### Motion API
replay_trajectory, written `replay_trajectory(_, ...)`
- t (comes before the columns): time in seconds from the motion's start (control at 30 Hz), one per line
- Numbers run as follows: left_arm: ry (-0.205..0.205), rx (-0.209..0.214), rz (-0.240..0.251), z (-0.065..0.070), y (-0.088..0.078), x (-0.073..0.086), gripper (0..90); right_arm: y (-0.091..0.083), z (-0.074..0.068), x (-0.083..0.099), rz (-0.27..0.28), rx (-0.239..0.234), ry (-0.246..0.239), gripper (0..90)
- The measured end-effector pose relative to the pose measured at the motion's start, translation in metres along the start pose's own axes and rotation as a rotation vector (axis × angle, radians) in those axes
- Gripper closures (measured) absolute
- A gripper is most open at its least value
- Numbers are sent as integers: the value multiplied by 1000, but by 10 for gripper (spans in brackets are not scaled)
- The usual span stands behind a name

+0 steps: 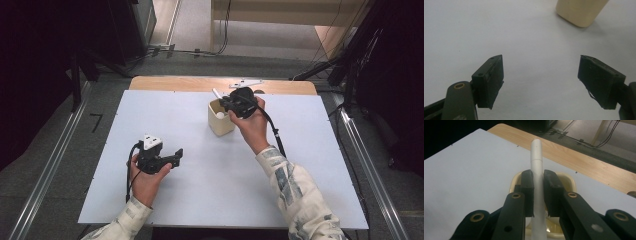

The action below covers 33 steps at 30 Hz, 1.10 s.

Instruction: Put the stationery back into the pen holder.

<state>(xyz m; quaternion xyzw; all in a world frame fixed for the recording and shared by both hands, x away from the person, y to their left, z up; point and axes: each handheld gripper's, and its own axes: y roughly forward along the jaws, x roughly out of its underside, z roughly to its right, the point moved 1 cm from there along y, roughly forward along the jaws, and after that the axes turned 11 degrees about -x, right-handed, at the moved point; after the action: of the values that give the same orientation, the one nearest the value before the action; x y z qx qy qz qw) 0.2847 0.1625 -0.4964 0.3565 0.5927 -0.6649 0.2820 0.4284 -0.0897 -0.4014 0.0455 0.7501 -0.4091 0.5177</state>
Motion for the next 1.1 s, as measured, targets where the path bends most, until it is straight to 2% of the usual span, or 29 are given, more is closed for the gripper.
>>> replay_trajectory(0.13,-5,0,4,-1,0,0,221,5,0,-8,-7,8,-11,770)
replay_trajectory(0.43,-5,1,10,-1,-1,-1,222,15,4,-20,-10,1,-1,770)
replay_trajectory(1.1,-6,2,10,-2,-1,-1,221,28,10,-29,5,-13,9,770)
